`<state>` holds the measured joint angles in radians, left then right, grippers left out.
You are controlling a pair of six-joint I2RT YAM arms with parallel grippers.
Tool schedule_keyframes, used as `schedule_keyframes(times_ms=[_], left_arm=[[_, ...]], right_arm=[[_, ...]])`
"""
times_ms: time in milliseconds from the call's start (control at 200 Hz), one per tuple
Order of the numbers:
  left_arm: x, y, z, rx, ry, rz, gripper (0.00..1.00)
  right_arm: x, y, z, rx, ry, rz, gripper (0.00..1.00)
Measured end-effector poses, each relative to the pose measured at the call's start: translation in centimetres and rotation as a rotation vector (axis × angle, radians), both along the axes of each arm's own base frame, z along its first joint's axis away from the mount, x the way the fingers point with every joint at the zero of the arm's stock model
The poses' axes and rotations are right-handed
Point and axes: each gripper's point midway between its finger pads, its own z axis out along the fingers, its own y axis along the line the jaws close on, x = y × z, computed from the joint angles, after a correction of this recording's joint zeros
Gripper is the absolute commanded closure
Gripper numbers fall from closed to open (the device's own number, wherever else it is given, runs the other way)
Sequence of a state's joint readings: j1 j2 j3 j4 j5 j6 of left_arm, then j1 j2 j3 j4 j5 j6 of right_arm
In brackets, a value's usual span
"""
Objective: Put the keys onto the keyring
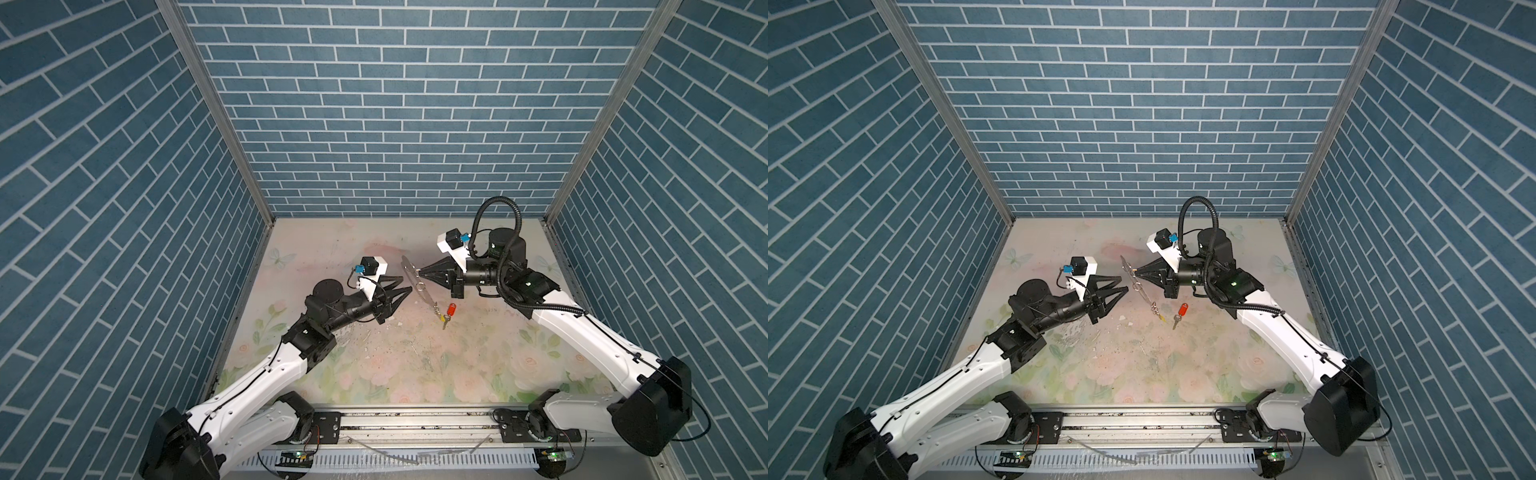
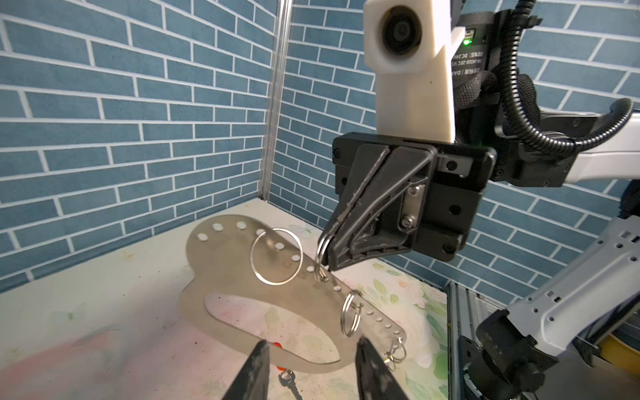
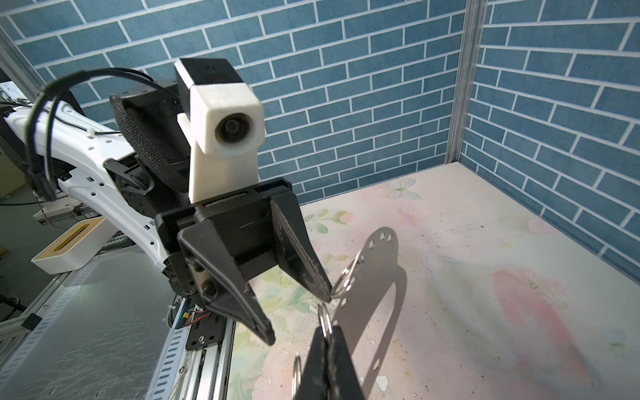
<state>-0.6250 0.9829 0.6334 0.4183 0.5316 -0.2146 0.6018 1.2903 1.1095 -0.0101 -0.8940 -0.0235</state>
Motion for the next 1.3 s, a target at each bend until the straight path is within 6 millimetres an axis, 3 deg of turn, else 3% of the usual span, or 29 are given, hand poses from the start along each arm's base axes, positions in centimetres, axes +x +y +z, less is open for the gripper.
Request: schedule_keyframes(times_ms=[330,505,725,1205,1300], left_arm=[[-0.2,-1.1,-0.6,-0.009,0.015,-0.068,0.58],[0.0,-1.7,-0.9,-0.006,0.031,-0.093,0.72],[0.0,-1.8,-0.6,-0.013,0.017,-0.098,0.77],[-0.2,-1.7,0.0,-0.021,0.001,-0.097,0.73],[-0.4,-1.5,0.3,-0.028,-0.006,-0.098,0.64]], right_arm=[[-0.2,0.0,0.6,0.023,-0.019,0.021,1.0],[-0.3,0.0,0.9,0.035,-0.014,0.029,1.0],[-0.3,0.0,1.0,0.038,-0.013,0.035,1.0],[-0.4,0.0,1.0,0.039,-0.013,0.039,1.0],[-0.3,0.0,1.0,0.037,-0.014,0.03,1.0]])
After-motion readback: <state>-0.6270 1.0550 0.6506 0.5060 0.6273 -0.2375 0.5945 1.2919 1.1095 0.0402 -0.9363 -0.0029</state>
